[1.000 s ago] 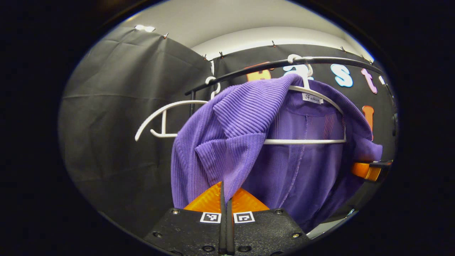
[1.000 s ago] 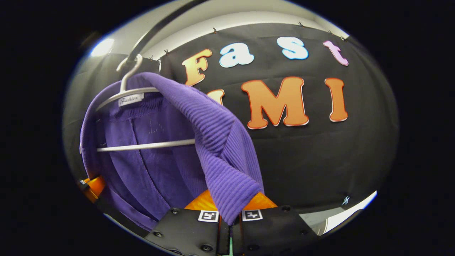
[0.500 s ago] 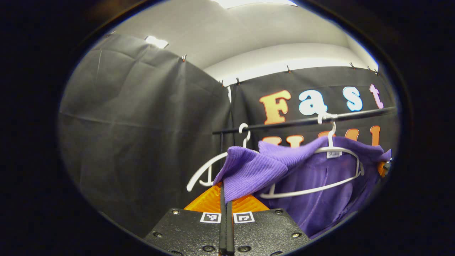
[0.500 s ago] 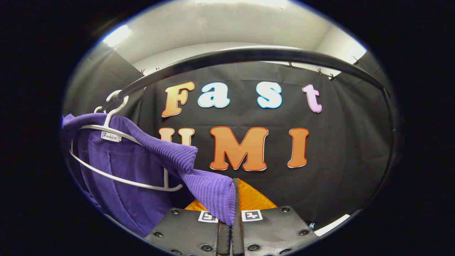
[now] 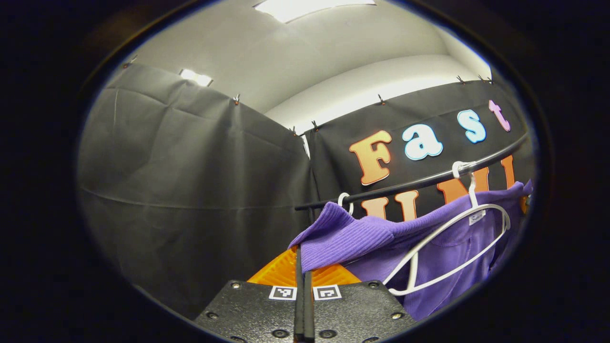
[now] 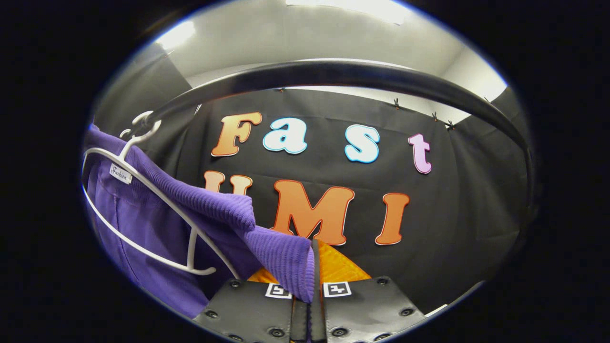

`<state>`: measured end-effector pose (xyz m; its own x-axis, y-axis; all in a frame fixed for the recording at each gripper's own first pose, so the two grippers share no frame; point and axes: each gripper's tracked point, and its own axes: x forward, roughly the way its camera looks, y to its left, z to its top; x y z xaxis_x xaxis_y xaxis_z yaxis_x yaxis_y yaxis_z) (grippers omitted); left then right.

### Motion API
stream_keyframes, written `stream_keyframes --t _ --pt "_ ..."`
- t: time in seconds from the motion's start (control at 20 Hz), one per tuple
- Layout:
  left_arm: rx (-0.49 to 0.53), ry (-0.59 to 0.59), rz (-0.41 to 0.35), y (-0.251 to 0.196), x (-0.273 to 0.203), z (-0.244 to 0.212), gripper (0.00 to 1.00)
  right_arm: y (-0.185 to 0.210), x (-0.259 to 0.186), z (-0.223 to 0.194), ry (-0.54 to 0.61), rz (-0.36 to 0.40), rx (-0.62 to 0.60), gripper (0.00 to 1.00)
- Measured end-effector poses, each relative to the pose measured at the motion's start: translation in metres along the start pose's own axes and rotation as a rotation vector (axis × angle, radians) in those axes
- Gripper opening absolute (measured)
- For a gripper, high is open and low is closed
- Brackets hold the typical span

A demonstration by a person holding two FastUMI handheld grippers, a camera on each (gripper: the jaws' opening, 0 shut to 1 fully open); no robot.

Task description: Grasp the clothes on the hanger with both hands and then place them into the laundry hamper below.

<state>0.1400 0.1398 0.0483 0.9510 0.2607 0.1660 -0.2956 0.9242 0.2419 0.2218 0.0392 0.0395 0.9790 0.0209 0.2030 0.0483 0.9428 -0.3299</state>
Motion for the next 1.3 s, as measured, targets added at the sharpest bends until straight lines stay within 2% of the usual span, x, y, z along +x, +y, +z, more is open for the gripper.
stream_keyframes --t 0.1,0.25,0.45,0.55,0.7,0.8,0.9,1.05,1.15,1.3 --pt "-0.01 0.05 -0.006 0.001 0.01 -0.024 0.0 0.008 0.009 -0.016 0.024 0.03 0.004 0.14" --pt "-0.012 0.103 -0.013 0.005 0.0 -0.052 0.0 0.014 0.024 -0.046 0.073 0.065 0.019 0.14" --pt "-0.033 0.155 -0.025 0.002 -0.019 -0.079 0.0 0.023 0.015 -0.063 0.094 0.079 0.035 0.14" --pt "-0.02 0.183 -0.034 0.002 -0.03 -0.093 0.0 0.03 0.006 -0.075 0.135 0.113 0.074 0.14" --pt "-0.056 0.253 -0.046 -0.002 -0.042 -0.121 0.0 0.042 0.001 -0.095 0.208 0.159 0.138 0.14" --pt "-0.032 0.26 -0.046 -0.002 -0.048 -0.128 0.0 0.044 0.005 -0.102 0.233 0.172 0.157 0.14" --pt "-0.004 0.265 -0.054 -0.004 -0.051 -0.133 0.0 0.04 0.006 -0.107 0.26 0.158 0.164 0.15" --pt "-0.013 0.233 -0.033 -0.002 -0.049 -0.116 0.0 0.025 0.017 -0.075 0.154 0.082 0.081 0.15" --pt "-0.025 0.206 -0.018 0.0 -0.039 -0.102 0.0 0.021 0.027 -0.064 0.123 0.061 0.083 0.15" --pt "-0.016 0.188 -0.025 -0.006 -0.03 -0.094 0.0 0.018 0.04 -0.076 0.139 0.048 0.077 0.15"
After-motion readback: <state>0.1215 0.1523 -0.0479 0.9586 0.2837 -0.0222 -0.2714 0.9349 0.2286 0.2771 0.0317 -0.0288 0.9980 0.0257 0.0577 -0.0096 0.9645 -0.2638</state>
